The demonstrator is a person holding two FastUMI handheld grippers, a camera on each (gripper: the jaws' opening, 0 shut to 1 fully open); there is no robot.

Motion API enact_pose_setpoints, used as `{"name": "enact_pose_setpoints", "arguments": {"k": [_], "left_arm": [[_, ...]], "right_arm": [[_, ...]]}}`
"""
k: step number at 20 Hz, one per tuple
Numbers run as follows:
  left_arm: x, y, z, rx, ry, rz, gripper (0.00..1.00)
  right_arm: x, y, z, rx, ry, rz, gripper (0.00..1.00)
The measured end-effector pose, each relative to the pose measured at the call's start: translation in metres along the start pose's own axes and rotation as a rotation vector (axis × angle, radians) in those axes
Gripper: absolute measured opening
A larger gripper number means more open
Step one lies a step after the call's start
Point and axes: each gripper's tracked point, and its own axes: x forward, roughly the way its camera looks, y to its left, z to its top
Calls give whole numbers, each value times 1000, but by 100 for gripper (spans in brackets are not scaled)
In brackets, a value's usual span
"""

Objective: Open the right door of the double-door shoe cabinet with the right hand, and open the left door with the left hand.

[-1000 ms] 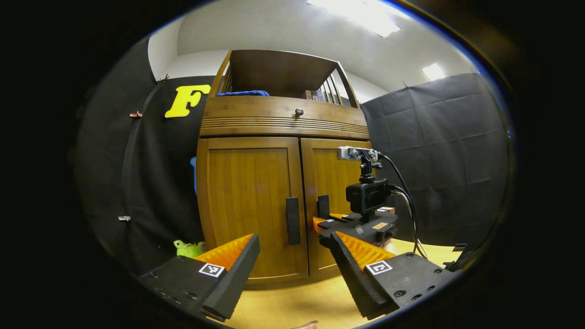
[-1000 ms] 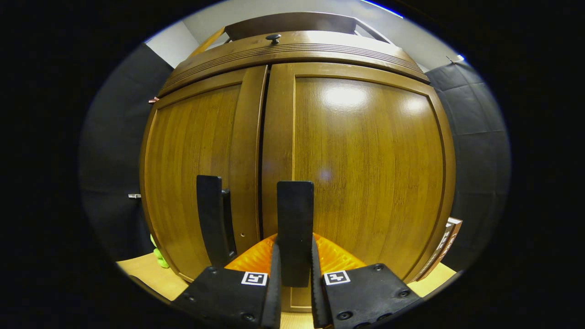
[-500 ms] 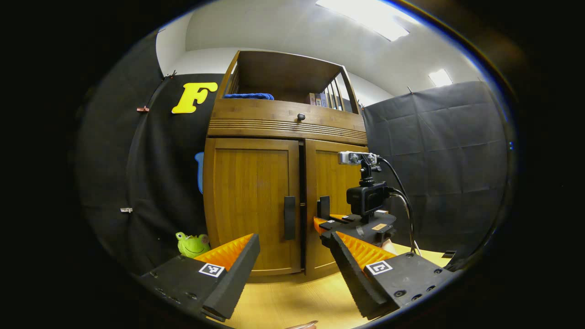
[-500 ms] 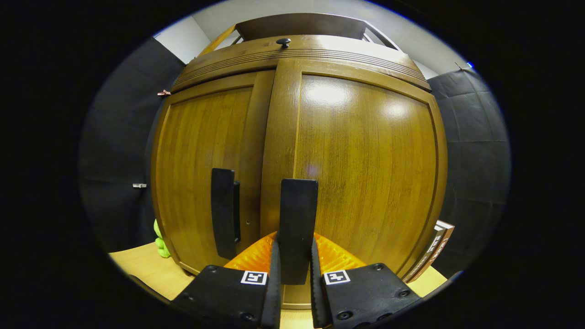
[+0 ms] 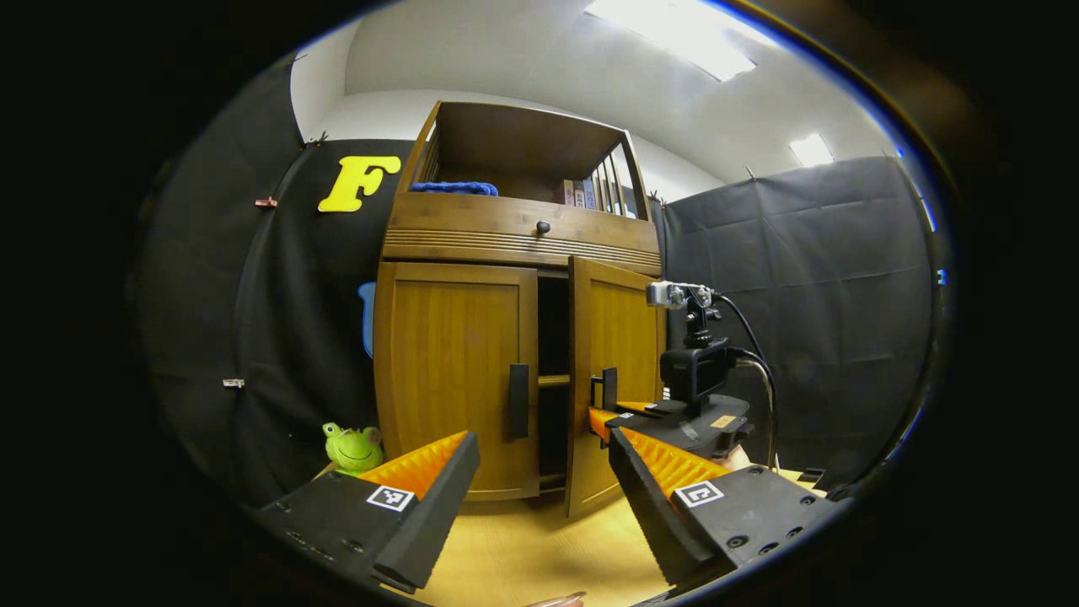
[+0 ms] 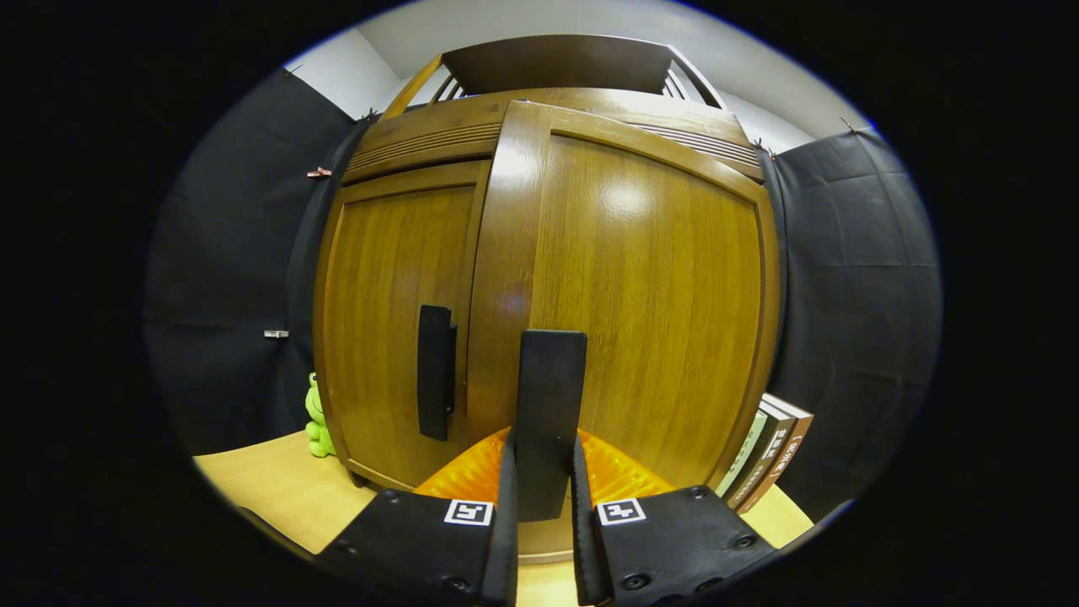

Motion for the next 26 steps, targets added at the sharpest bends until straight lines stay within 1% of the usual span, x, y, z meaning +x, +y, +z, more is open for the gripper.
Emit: {"name": "enact_pose_setpoints", "arguments": {"k": [1,2,3,4,6,7,8,10,11,13,14,15,16,17,18,19,20,21,25,26], "left_arm": [[0,-2,-1,-1,3,0,96],[-1,-4,-2,-3,5,-1,100],[-2,-5,-2,-6,3,-3,100],[-2,-7,-1,-8,3,-6,96],[-3,-11,0,-9,1,-17,96],[-4,-13,0,-8,-1,-23,96],[-4,-16,1,-7,-3,-31,96],[-6,-24,4,-6,-16,-51,96],[-6,-29,6,-7,-26,-65,97],[-5,-42,5,-14,-30,-102,97],[-4,-49,6,-16,-30,-116,100],[-3,-53,6,-18,-32,-126,100],[-2,-57,6,-22,-33,-137,100],[0,-62,4,-29,-32,-151,100],[2,-68,3,-37,-28,-166,97],[2,-74,2,-46,-26,-181,100],[3,-79,3,-55,-25,-192,96],[4,-83,4,-60,-25,-202,96],[5,-96,5,-57,-37,-231,96],[4,-101,6,-59,-41,-245,100]], "right_arm": [[-4,-2,0,3,4,3,30],[-8,-3,0,4,6,5,30],[-13,-5,0,2,7,7,30],[-18,-7,0,-4,9,8,30],[-30,-13,-1,-10,12,3,30],[-37,-17,0,-12,11,1,34],[-43,-20,1,-10,11,-2,30],[-57,-28,1,-6,15,-8,30],[-62,-32,1,-3,17,-13,26],[-73,-40,2,6,20,-21,26],[-78,-44,2,9,20,-25,30],[-83,-49,2,10,21,-30,30],[-88,-54,2,9,22,-36,30],[-93,-58,2,7,21,-43,25],[-97,-64,2,13,24,-48,25],[-101,-69,2,24,27,-54,25],[-105,-74,2,33,32,-60,27],[-109,-78,2,38,34,-66,24],[-126,-105,2,22,39,-118,24],[-129,-110,0,23,46,-131,25]]}}
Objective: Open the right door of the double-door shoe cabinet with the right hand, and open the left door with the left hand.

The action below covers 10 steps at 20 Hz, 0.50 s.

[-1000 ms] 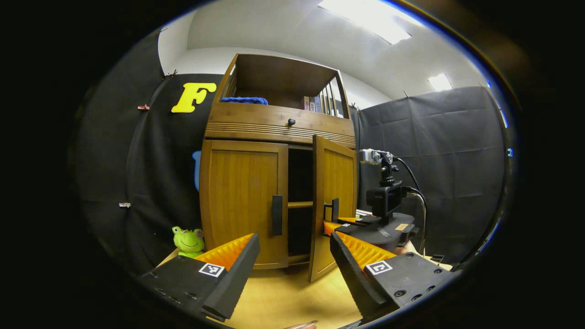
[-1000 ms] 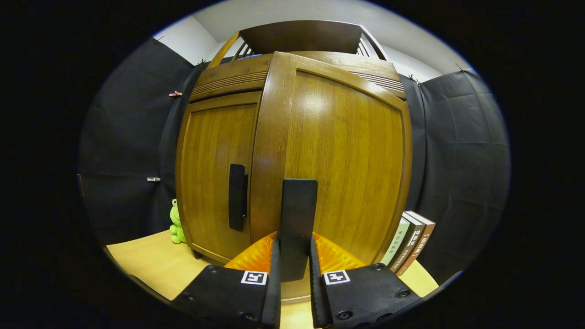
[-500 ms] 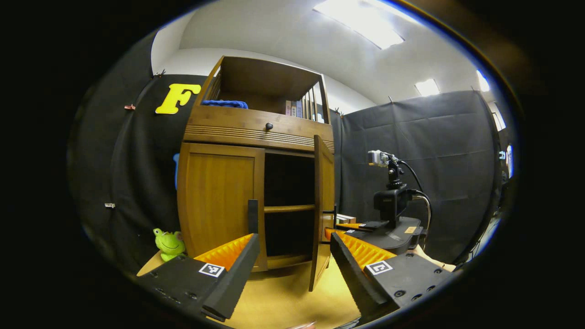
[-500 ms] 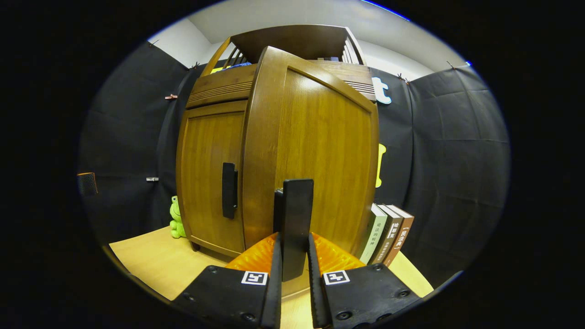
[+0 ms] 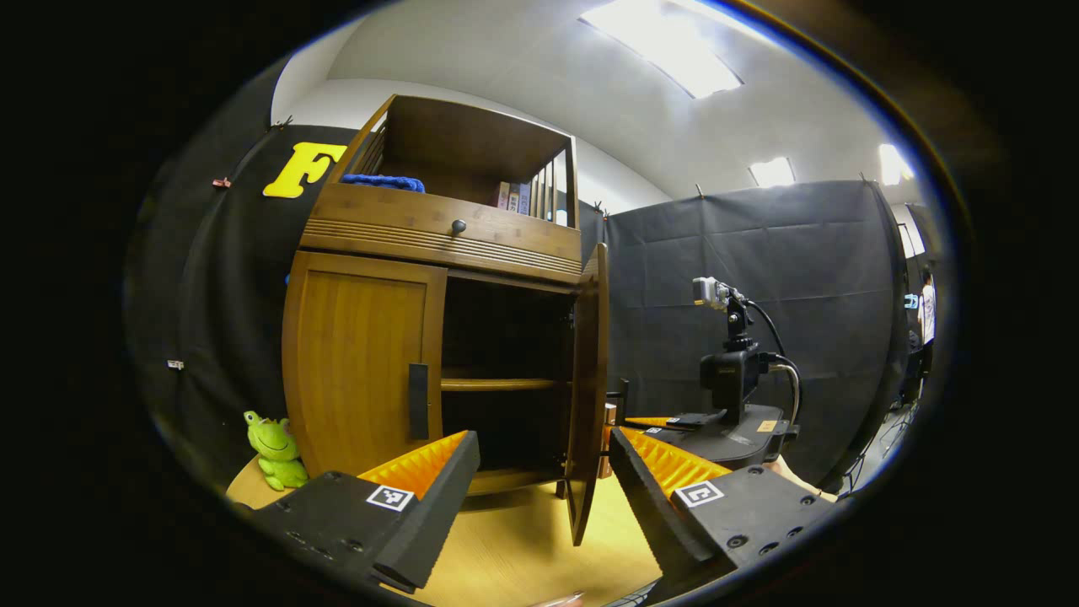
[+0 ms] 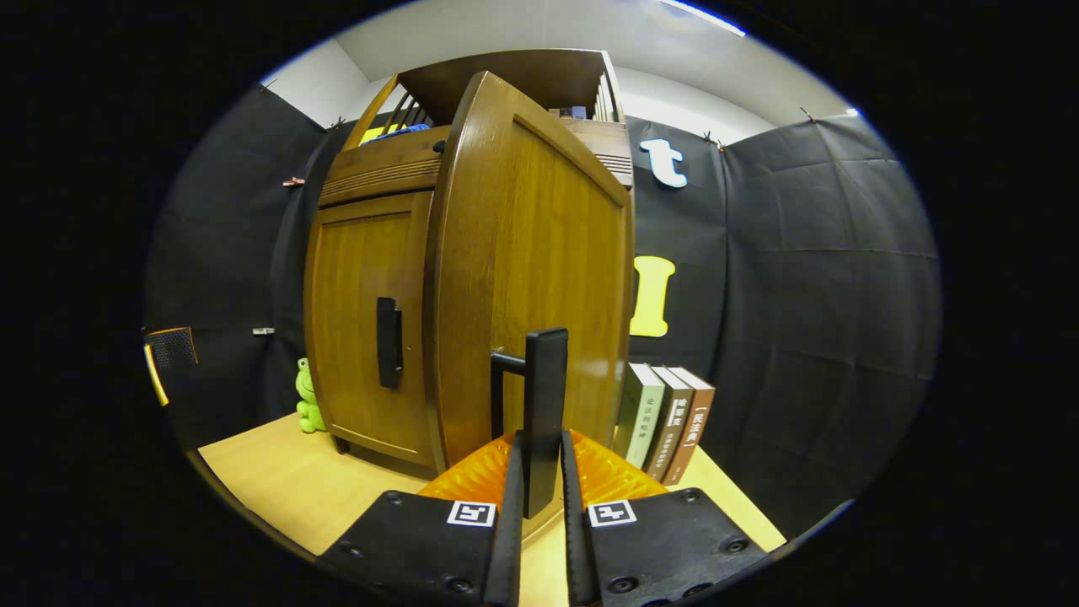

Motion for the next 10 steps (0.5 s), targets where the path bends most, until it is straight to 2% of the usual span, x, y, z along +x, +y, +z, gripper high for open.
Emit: {"name": "enact_pose_setpoints", "arguments": {"k": [1,2,5,10], "left_arm": [[2,-5,0,-4,-5,-14,96],[5,-9,0,-8,-7,-25,100],[12,-18,-5,-17,-4,-38,98],[26,-29,-15,-16,22,-53,98]], "right_arm": [[-3,-4,-1,3,9,-5,24],[-6,-7,-1,6,13,-5,24],[-12,-23,4,-11,-2,-28,22],[-19,-59,4,-63,-6,-123,19]]}}
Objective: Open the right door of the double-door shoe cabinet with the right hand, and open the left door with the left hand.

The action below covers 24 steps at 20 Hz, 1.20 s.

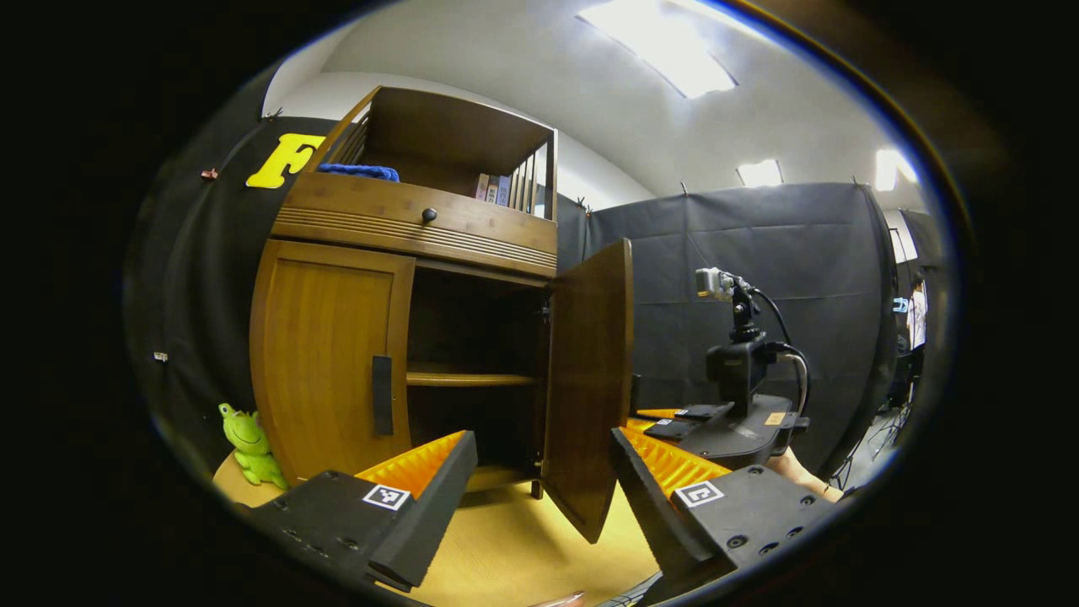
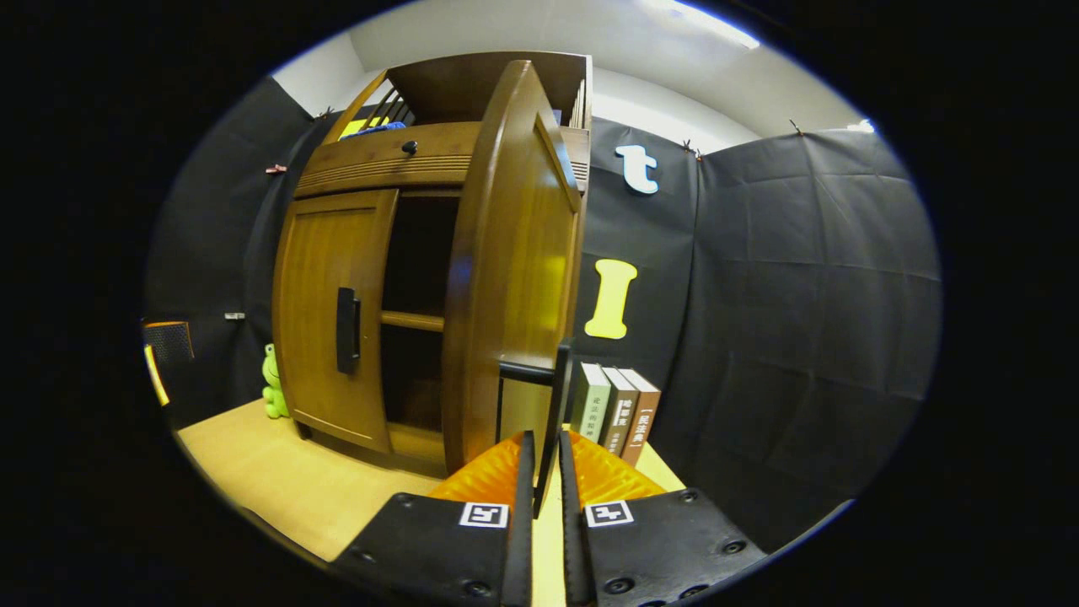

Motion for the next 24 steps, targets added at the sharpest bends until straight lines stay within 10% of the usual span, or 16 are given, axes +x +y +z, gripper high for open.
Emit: {"name": "enact_pose_setpoints", "arguments": {"k": [13,19,24], "left_arm": [[28,-6,-7,-17,6,-10,98],[29,18,-4,-16,0,70,98],[31,57,-1,18,2,181,100]], "right_arm": [[-34,-76,14,5,-45,-174,10],[-69,-36,53,80,-146,-49,13],[-93,26,72,115,-212,146,82]]}}
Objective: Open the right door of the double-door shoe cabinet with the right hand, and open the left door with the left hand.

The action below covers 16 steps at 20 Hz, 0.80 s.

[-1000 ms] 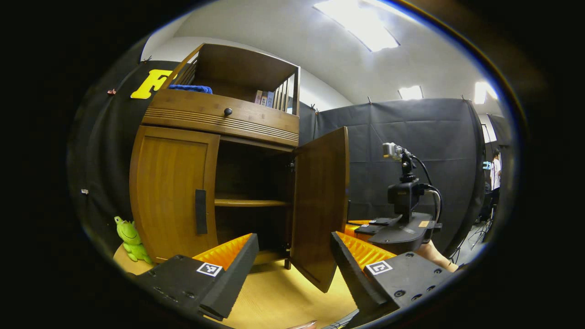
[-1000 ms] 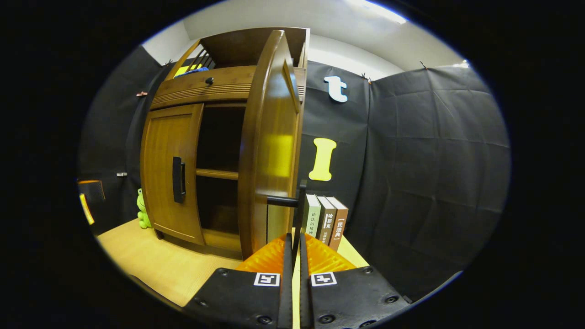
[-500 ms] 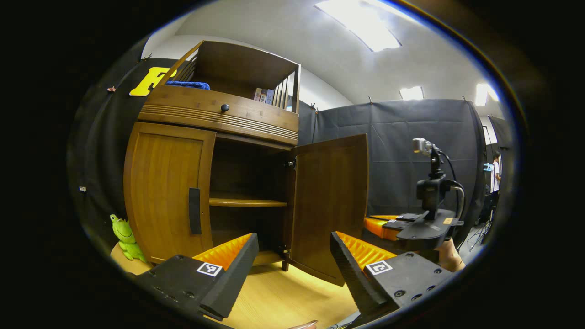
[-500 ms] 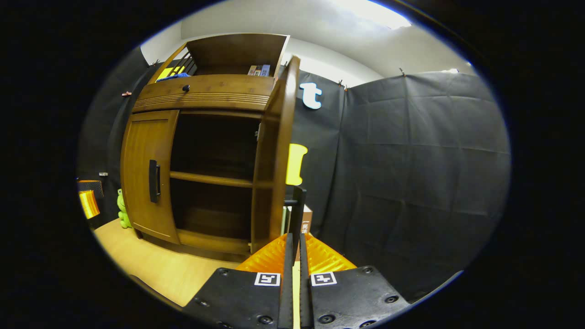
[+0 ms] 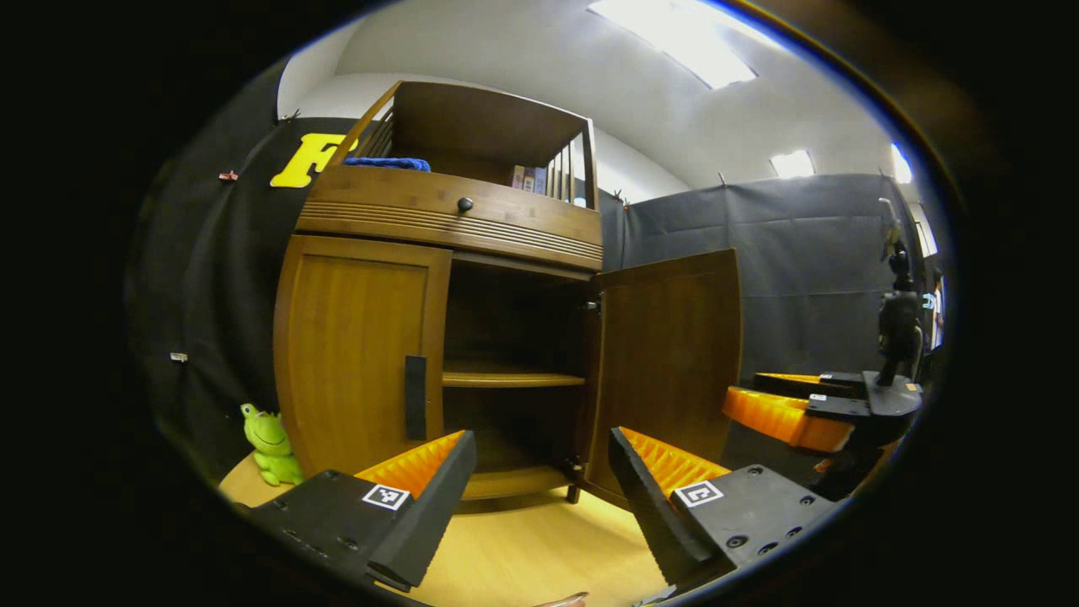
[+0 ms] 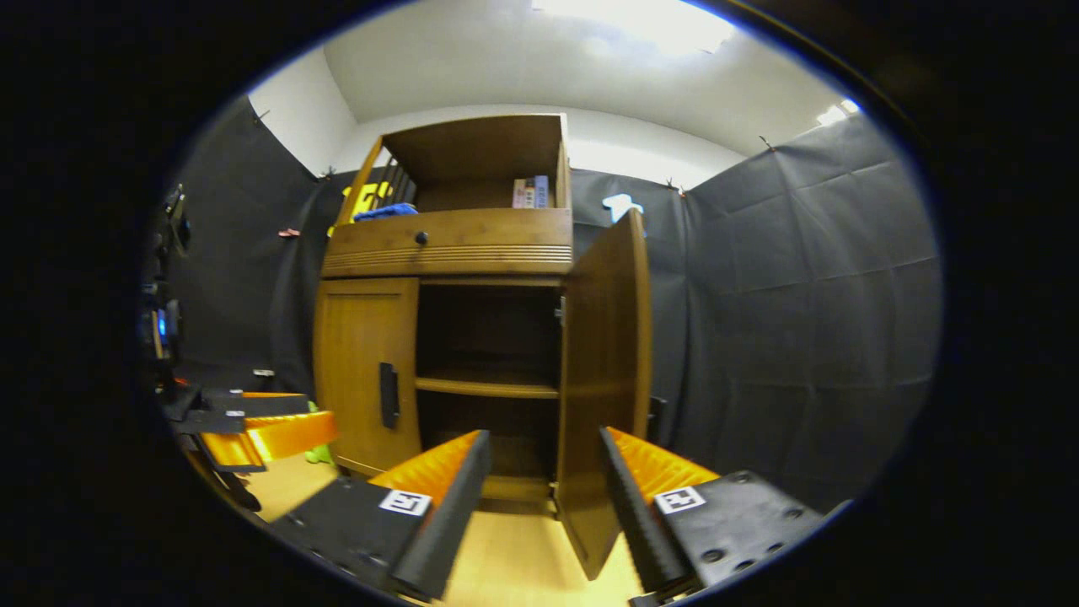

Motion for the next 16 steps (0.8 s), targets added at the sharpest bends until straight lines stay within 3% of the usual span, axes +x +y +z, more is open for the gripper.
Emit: {"name": "enact_pose_setpoints", "arguments": {"k": [1,2,7,16], "left_arm": [[5,8,1,9,-1,20,98],[10,16,1,13,-2,41,98],[48,54,-4,-8,5,96,98],[122,128,-38,44,48,245,98]], "right_arm": [[0,7,2,-8,-12,15,96],[2,13,5,-18,-25,24,99],[9,33,5,0,-46,83,96],[52,31,-18,3,-45,101,97]]}}
